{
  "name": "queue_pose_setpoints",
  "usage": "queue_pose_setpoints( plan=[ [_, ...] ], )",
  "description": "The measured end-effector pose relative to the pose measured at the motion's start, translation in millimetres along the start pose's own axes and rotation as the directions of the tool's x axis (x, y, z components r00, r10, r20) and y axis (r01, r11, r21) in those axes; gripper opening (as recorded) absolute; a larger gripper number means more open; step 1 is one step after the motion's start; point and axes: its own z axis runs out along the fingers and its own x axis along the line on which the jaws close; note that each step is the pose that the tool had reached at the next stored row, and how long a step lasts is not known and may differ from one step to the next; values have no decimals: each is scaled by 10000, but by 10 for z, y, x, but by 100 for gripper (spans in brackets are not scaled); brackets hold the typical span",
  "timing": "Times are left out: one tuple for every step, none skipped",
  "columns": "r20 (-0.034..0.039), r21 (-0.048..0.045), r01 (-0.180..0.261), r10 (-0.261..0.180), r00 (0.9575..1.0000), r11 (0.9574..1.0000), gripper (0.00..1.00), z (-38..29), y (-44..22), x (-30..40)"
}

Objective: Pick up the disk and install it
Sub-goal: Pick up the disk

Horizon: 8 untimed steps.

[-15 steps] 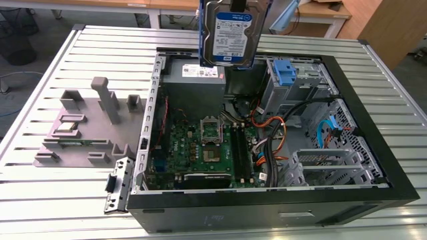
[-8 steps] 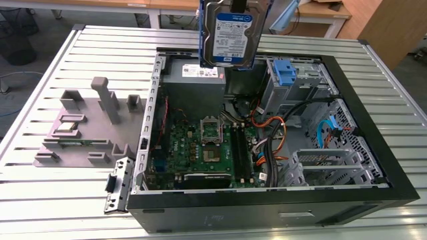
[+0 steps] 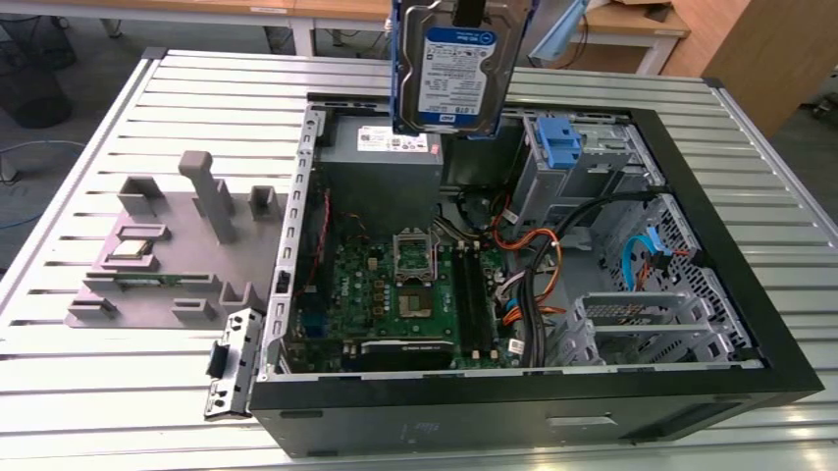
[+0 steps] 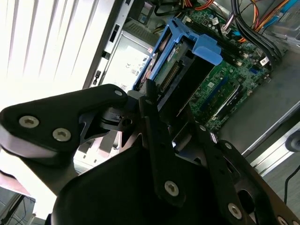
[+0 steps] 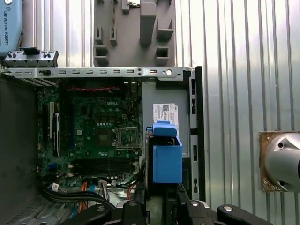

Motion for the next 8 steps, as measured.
queue_pose_setpoints(
  plan=[
    [-1,-1,0,0,10000,10000,35,0,0,4],
    [0,0,0,0,10000,10000,35,0,-1,8],
    [0,0,0,0,10000,10000,35,0,-1,13],
    [1,0,0,0,10000,10000,35,0,-2,18],
    [1,0,1,-1,10000,10000,35,-1,-2,23],
    [0,-1,0,0,10000,10000,35,-1,-3,28],
    [1,0,0,0,10000,10000,35,-1,-4,33],
    [0,-1,1,-1,10000,10000,35,-1,-5,39]
  ],
)
